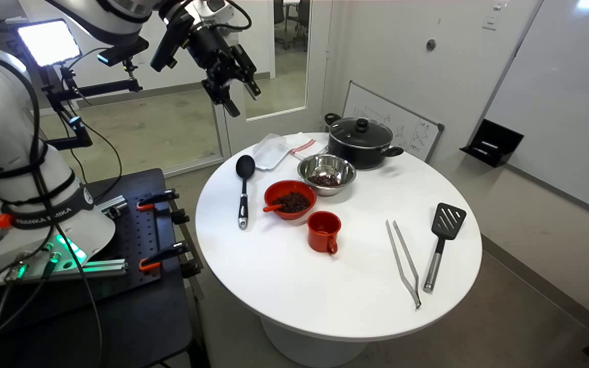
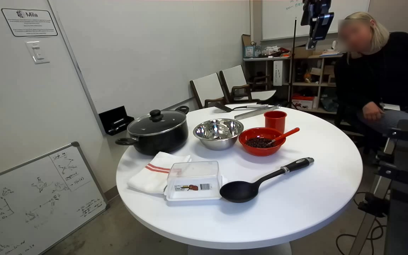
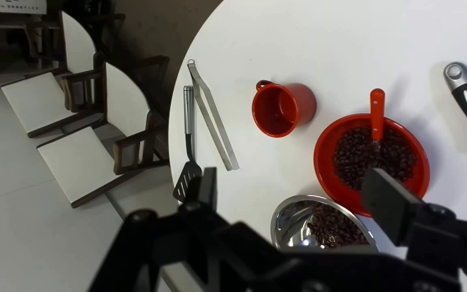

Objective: Use the spoon to stir the contents in the red bowl then place the spoon in the red mug.

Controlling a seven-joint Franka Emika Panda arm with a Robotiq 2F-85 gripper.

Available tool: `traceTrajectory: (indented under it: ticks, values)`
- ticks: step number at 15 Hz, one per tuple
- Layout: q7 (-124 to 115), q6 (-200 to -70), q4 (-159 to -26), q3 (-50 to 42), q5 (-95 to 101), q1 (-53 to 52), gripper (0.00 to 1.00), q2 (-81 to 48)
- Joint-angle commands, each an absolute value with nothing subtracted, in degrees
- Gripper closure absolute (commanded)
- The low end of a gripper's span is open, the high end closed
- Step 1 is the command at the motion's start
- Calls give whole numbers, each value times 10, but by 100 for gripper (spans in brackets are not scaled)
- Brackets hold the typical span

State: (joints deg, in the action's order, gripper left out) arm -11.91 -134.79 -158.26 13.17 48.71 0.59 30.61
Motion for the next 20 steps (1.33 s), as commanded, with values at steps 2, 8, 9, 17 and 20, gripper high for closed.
traceTrajectory:
  ticks: [2,8,9,17,20]
  values:
    - [-164,-1339,-1581,127,523,-3,50,306]
    - [-84,-1329,-1579,87,469,-33,95,289]
    - [-77,-1327,-1579,82,462,-34,100,284]
    - [-61,-1343,-1580,68,425,-31,100,274]
    - [-61,-1396,-1590,52,400,-35,100,283]
